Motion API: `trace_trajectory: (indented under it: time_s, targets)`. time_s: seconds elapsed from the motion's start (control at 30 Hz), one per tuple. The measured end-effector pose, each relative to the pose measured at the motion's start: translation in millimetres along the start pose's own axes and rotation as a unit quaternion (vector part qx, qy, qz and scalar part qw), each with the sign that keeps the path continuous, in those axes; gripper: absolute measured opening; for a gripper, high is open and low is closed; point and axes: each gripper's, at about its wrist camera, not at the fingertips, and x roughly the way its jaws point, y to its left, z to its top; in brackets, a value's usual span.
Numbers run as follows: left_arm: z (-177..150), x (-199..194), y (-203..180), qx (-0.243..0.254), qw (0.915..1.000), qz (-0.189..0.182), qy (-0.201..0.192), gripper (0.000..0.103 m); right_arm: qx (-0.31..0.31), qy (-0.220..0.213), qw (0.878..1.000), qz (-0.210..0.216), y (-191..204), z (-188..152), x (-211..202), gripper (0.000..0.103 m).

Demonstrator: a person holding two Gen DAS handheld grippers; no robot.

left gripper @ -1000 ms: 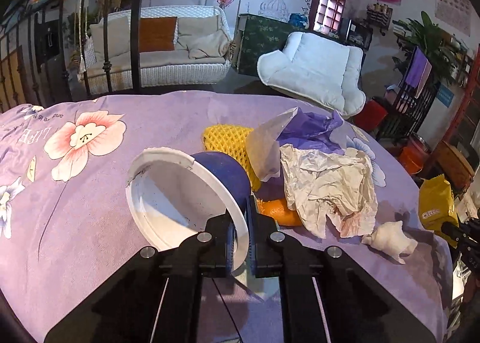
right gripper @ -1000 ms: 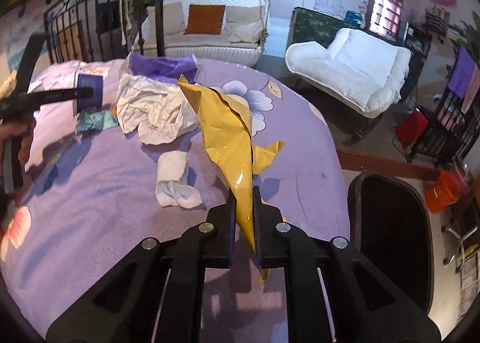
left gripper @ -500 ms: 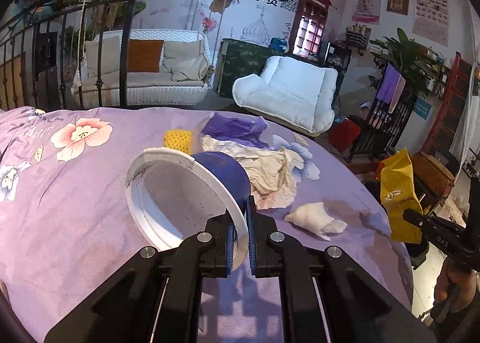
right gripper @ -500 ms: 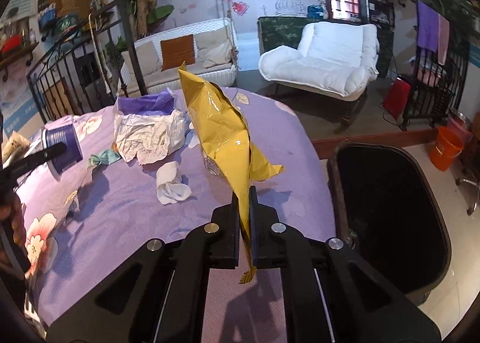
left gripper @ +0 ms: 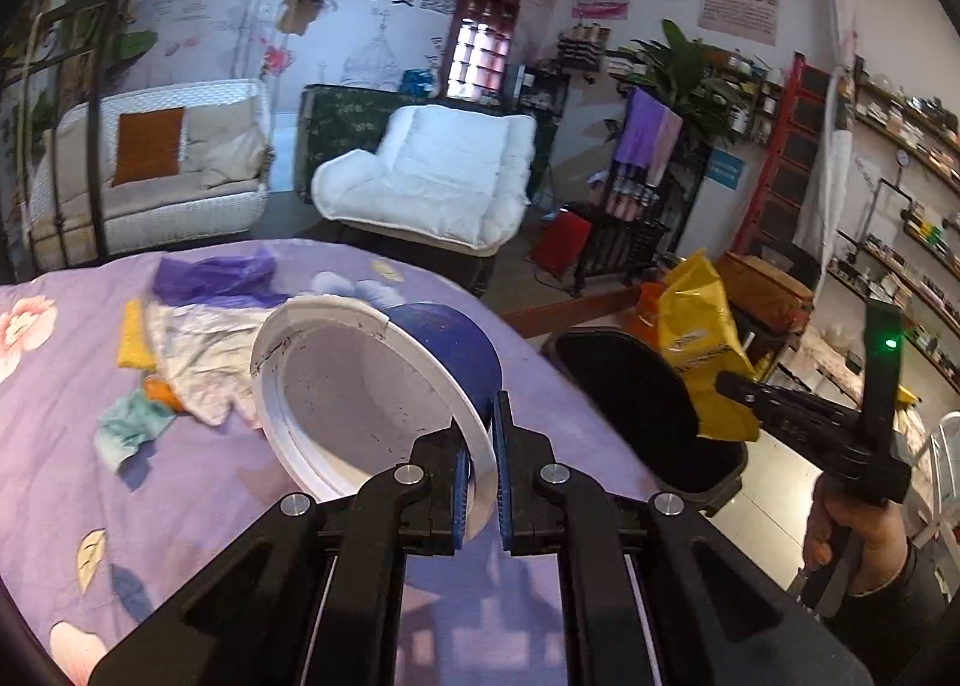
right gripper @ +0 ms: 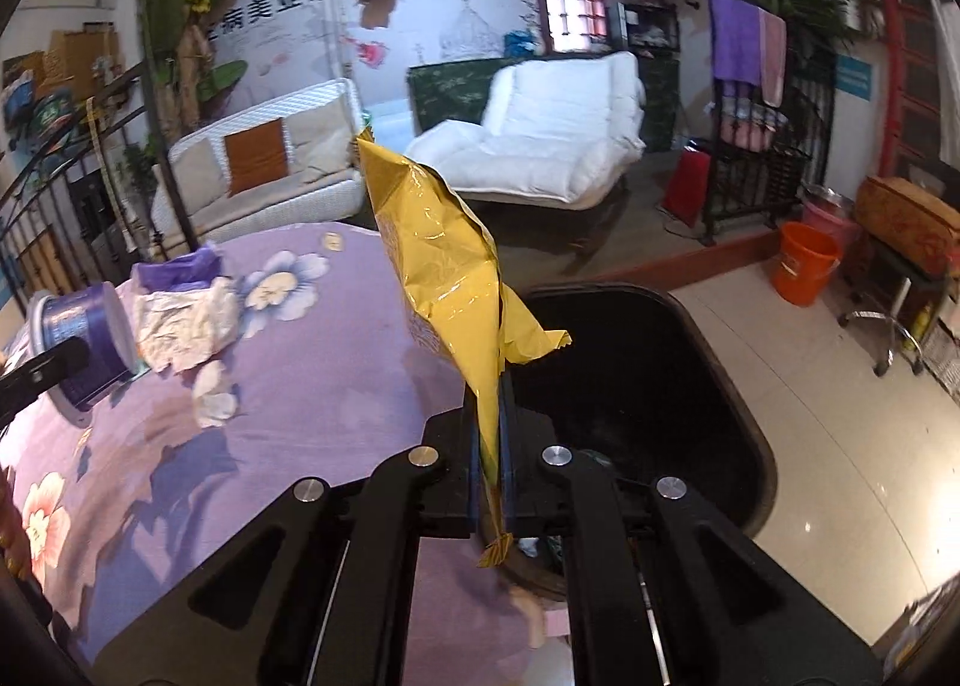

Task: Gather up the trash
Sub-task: 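Carry the bag and cup to the bin and open both tools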

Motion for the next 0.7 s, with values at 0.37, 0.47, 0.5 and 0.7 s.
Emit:
trace_trajectory:
  time_s: [0.37,0.47,0.5,0.7]
  targets:
    - [-2,36,-47,0.047,0.9967,-0.058,0.031,0.009,0.049,0.074,0.995,-0.048,-54,-12,60,0.006]
    - [-1,45,-57,0.057,0.9951,-0.07,0.039,0.009,0.071,0.102,0.991,-0.057,-67,-16,85,0.007]
    - [-2,47,-60,0.059,0.9947,-0.074,0.041,0.009,0.075,0.11,0.989,-0.058,-69,-19,92,0.009]
    - [0,71,-78,0.064,0.9903,-0.101,0.072,0.009,0.102,0.138,0.983,-0.073,-84,-30,115,0.067]
